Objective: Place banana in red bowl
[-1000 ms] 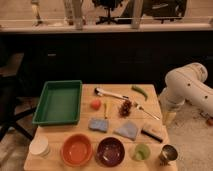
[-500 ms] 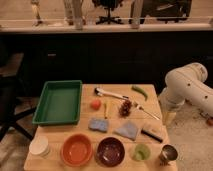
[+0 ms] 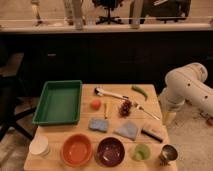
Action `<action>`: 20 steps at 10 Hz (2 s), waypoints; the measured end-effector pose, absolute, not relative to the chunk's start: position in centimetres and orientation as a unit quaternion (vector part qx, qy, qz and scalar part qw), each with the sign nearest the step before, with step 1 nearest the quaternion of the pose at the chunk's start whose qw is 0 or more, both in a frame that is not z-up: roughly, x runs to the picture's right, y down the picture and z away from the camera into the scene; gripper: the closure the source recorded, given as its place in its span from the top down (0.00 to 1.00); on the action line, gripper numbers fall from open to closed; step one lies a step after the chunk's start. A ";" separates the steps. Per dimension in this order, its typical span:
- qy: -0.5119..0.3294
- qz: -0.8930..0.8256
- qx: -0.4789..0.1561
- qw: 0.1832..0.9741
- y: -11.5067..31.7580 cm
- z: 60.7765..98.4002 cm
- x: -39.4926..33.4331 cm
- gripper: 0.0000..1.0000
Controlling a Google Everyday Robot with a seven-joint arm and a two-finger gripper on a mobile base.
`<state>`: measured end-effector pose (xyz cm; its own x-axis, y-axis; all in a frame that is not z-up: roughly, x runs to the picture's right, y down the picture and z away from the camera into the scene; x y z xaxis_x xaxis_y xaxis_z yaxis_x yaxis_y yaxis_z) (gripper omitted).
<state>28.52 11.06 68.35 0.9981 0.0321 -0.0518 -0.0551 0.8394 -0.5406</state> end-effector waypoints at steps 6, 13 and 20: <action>-0.029 -0.039 -0.275 0.960 10.4 68.5 26.9 0.80; -0.167 -0.268 -0.235 0.919 8.5 71.4 18.3 0.80; -0.172 -0.267 -0.230 0.920 8.5 71.9 18.3 0.80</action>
<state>18.26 8.45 71.93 0.7976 -0.4125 0.4400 0.5713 0.7507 -0.3318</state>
